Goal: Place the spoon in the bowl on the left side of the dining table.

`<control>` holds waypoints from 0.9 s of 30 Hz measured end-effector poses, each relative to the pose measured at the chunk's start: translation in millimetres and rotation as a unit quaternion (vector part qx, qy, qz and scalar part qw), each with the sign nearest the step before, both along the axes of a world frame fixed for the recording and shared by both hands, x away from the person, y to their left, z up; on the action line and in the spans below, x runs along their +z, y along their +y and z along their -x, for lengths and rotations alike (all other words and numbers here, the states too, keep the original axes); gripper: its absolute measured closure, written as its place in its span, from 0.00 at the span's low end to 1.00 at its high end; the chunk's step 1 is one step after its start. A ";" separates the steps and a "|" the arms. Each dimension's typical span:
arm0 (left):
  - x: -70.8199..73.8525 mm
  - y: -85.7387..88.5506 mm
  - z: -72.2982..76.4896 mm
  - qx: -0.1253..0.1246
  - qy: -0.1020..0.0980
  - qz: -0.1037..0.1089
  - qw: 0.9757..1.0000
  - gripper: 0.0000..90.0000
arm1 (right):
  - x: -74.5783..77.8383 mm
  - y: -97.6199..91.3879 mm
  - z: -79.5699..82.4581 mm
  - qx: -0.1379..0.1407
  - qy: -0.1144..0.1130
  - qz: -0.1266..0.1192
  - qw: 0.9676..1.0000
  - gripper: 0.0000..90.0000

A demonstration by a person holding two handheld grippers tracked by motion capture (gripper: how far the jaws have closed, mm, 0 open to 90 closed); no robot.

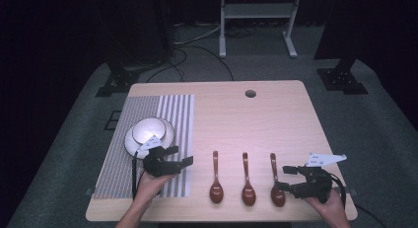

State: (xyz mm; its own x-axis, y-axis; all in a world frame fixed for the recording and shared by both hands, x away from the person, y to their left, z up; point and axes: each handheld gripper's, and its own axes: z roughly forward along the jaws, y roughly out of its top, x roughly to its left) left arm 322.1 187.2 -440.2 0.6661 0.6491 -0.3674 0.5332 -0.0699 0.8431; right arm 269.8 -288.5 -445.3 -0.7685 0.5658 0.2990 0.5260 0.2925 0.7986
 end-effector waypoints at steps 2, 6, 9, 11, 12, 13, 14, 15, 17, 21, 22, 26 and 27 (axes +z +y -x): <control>-0.3 -0.4 -0.3 -0.002 0.000 -0.003 1.000 0.10 | -1.4 3.0 -1.8 0.004 0.003 0.001 1.000 0.26; 0.2 -0.5 0.3 0.000 -0.001 -0.001 1.000 0.10 | -2.9 9.0 -3.4 0.012 0.010 0.000 1.000 0.26; -0.8 -1.0 -0.7 0.001 0.002 0.001 1.000 0.10 | -2.7 14.3 -4.3 0.022 0.013 0.006 1.000 0.26; -1.4 -0.8 -1.5 0.000 0.003 -0.002 1.000 0.10 | -2.8 18.2 -5.0 0.029 0.017 0.008 0.999 0.26; -1.4 -0.8 -1.5 0.000 0.003 -0.002 1.000 0.10 | -2.8 20.0 -5.5 0.031 0.019 0.009 0.999 0.26; -1.8 -0.8 -1.6 0.001 0.003 -0.001 1.000 0.10 | -2.8 20.0 -5.5 0.031 0.019 0.009 0.999 0.26; -2.6 0.1 -1.6 0.001 0.003 -0.003 1.000 0.10 | -2.9 24.5 -7.7 0.038 0.023 0.011 0.999 0.26; -2.5 0.5 -1.3 0.003 0.004 -0.001 1.000 0.10 | -2.8 26.1 -8.4 0.040 0.024 0.012 0.999 0.26; -2.5 1.2 -1.5 0.004 0.005 0.003 1.000 0.10 | -2.7 31.4 -10.5 0.047 0.026 0.013 0.998 0.26; -2.4 2.3 -1.8 0.003 0.008 0.009 1.000 0.10 | -2.2 44.4 -13.1 0.066 0.032 0.017 0.997 0.26; -2.4 2.3 -1.8 0.003 0.008 0.009 1.000 0.10 | -2.2 44.4 -13.1 0.066 0.032 0.017 0.997 0.26; -2.8 3.5 -2.1 0.003 0.010 0.012 1.000 0.10 | 0.2 59.1 -16.8 0.084 0.029 0.027 0.996 0.26; -2.8 3.5 -2.1 0.003 0.010 0.012 1.000 0.10 | 0.8 61.4 -17.8 0.087 0.030 0.029 0.995 0.26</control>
